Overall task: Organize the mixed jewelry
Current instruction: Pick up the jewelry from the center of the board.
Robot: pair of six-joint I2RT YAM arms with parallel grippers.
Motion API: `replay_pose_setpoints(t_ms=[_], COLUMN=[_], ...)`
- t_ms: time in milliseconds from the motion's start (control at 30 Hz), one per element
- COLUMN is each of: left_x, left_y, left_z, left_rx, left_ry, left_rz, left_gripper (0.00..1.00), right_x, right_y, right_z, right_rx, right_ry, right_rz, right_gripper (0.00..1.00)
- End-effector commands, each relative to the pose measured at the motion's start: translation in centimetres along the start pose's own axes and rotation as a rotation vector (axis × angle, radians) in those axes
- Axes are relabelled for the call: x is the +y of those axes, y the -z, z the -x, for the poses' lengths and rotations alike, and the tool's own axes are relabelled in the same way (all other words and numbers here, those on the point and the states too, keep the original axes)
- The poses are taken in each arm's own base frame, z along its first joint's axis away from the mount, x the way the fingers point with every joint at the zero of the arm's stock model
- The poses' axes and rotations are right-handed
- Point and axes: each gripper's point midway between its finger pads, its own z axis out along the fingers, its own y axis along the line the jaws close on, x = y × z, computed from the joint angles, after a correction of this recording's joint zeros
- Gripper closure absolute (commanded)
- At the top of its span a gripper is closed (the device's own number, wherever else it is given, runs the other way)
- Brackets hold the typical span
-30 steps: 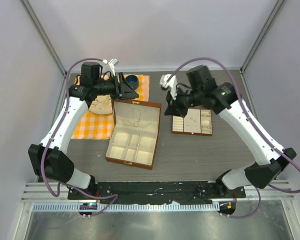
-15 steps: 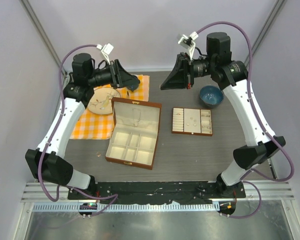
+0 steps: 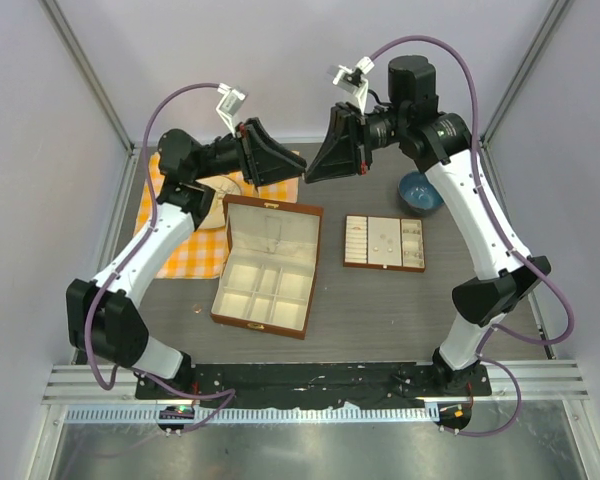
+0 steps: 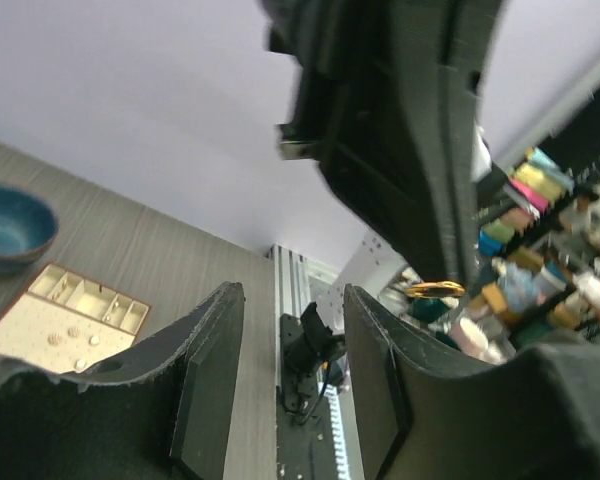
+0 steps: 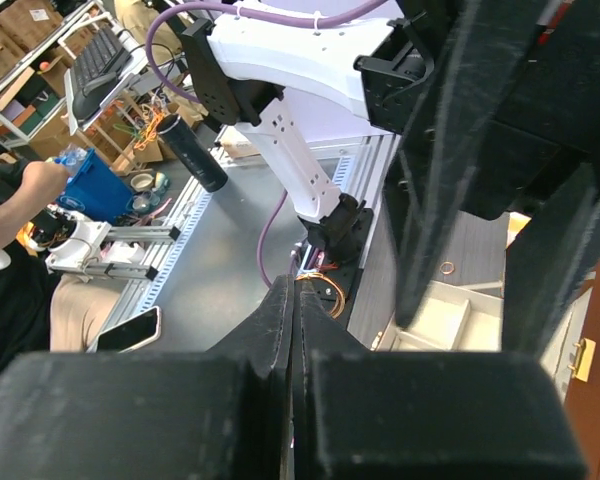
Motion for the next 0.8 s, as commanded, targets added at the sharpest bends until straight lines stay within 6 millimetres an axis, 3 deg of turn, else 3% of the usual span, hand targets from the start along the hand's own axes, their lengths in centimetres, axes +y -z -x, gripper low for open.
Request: replay_pose_setpoints(t_ms=[0,100,333,767], left_x=[-4.8,-5.7,-5.0,-6.5], left_y=[-0.3,-0.2,0.5,0.7], left_z=[-0.7,-2.1,-4.4,-3.6], left_rx=[0.063,0.115,0.199,0.175], left_ry=[-0.268,-0.328,-0.383,-0.615], left_rz=[-0.217,-0.277,-0.324,-0.418], left_gripper=[0.51,0.5,0.48,0.48], right_x=[1.8,1.8,2.7,3.2], right_y=[-0.4,-0.5,-0.5,-1.1], right_z=[1.0,1.0,1.2,-0.3], right_rx=[0.002,0.001,0.0,0.01], right_ry=[0.05,0.043,0.047,-0.003], right_rz=[0.048,0.051,0.054,0.084], right_gripper=[0.99,0.99,0.99,0.99])
